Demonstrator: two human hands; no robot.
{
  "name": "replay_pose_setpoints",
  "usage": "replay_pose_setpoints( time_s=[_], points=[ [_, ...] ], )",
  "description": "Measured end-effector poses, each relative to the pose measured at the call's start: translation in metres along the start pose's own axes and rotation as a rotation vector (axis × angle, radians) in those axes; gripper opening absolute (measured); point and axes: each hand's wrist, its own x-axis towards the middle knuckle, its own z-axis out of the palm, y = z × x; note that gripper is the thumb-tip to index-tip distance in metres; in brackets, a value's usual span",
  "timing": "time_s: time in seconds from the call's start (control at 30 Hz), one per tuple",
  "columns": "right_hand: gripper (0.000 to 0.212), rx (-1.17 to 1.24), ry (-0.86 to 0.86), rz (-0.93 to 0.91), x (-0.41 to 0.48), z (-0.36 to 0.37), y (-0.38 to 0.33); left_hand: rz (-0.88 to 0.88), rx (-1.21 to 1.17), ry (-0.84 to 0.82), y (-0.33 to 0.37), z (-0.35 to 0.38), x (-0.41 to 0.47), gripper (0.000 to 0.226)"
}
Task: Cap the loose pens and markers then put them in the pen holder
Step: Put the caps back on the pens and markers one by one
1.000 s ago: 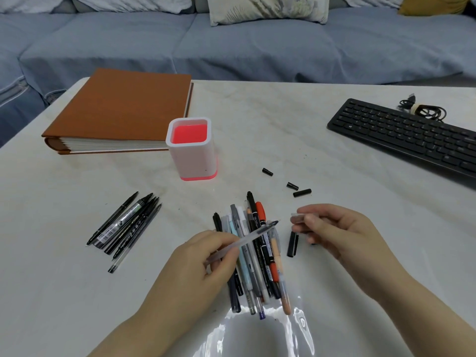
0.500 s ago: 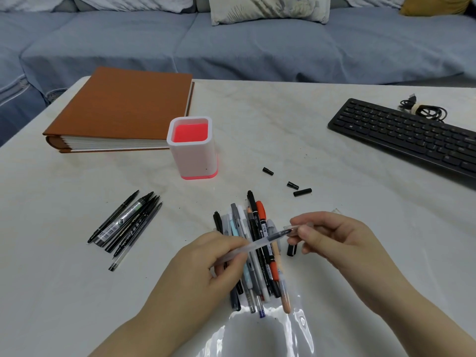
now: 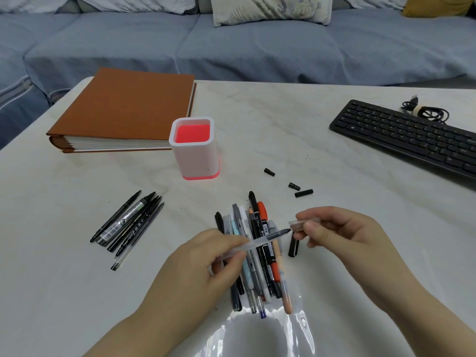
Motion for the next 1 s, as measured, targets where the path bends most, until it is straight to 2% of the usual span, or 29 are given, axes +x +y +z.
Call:
replay_pose_setpoints(
  time_s=[0.37,0.5,0.6,0.73,0.83,0.9,0.93,1.0],
  points=[
    [0.033,-0.049,-0.073,-0.085,-0.002,0.008,-0.005,0.074,-0.025,-0.074,-0.002,-0.001,0.006,0.031],
    [0.036,-0.043,-0.099,-0.107,-0.001,0.012,-0.001,-0.016,-0.183,-0.121,-0.002,0.001,0.006,0.017],
    [0.033,-0.022,-0.119,-0.100,0.000,0.017,0.003,-0.126,-0.333,-0.108,-0.007,0.004,0.003,0.024],
    [0.025,0.044,-0.067,-0.106,0.007,0.034,0.006,-0.211,-0.422,0.038,-0.009,0.008,0.000,0.017],
    [0.033,0.163,-0.060,-0.028,0.012,0.053,0.009,-0.183,-0.379,0.114,-0.007,0.009,0.002,0.023],
    [0.038,0.187,-0.038,0.008,0.014,0.061,0.010,-0.180,-0.359,0.095,-0.006,0.003,0.003,0.015],
    [0.039,0.196,-0.015,0.025,0.016,0.062,0.011,-0.181,-0.291,0.074,-0.010,0.000,0.003,0.015],
    [0.041,0.138,0.039,0.042,0.020,0.059,0.015,-0.183,0.030,0.084,-0.028,-0.007,0.001,0.040]
  ],
)
